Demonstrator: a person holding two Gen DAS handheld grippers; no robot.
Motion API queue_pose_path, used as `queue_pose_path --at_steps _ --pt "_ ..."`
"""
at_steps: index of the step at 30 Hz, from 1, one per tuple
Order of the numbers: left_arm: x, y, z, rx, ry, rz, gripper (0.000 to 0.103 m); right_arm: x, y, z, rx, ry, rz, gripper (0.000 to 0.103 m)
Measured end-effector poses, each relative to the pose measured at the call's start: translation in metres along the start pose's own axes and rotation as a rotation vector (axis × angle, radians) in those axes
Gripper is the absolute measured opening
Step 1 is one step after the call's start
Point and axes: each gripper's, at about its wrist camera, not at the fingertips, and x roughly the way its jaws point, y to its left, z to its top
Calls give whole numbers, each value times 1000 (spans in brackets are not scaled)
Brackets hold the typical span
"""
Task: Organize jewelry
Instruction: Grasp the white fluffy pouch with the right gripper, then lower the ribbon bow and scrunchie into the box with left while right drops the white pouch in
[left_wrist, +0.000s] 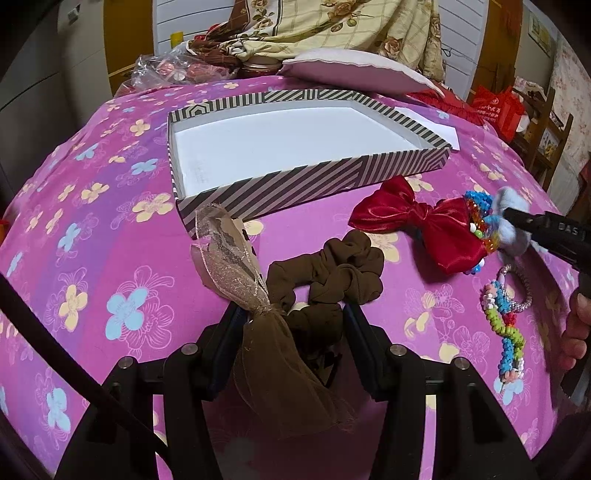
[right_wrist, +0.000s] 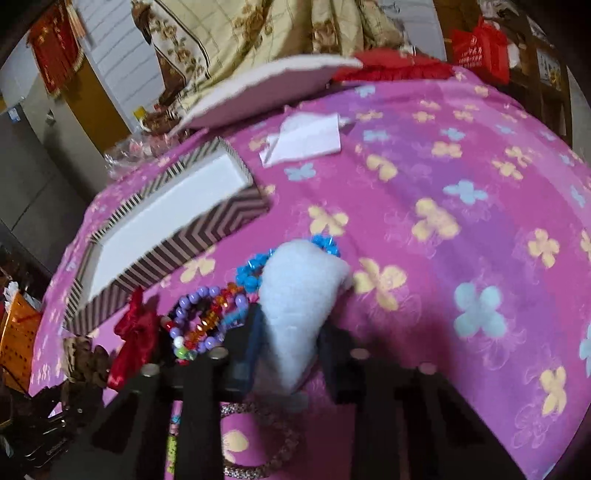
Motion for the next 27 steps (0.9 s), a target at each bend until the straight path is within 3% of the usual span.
queue_pose_path --at_steps 2,4,7,14,16,19,24,27 --pt "-1 4 1 -20 -6 -10 6 -13 -1 0 -11 -42 -8 26" --pt "-2 8 1 -41 -8 -30 0 -33 -5 0 -1 -107 6 26" --pt "-7 10 2 -47 -30 -50 0 -58 -12 1 11 -207 24 26" --pt "-41 7 7 -33 -199 -174 0 -72 -17 0 46 -298 71 27" --pt "-45 6 8 -30 -220 -194 0 -71 -9 -1 10 -289 88 28" --pt "-46 7 10 -38 -225 -209 0 -59 7 0 -59 -177 129 28" --pt "-43 12 10 -62 -207 -204 0 -47 29 -7 -179 -97 93 28" --pt "-41 10 9 -58 -195 -168 0 -45 38 -13 -232 -94 22 28"
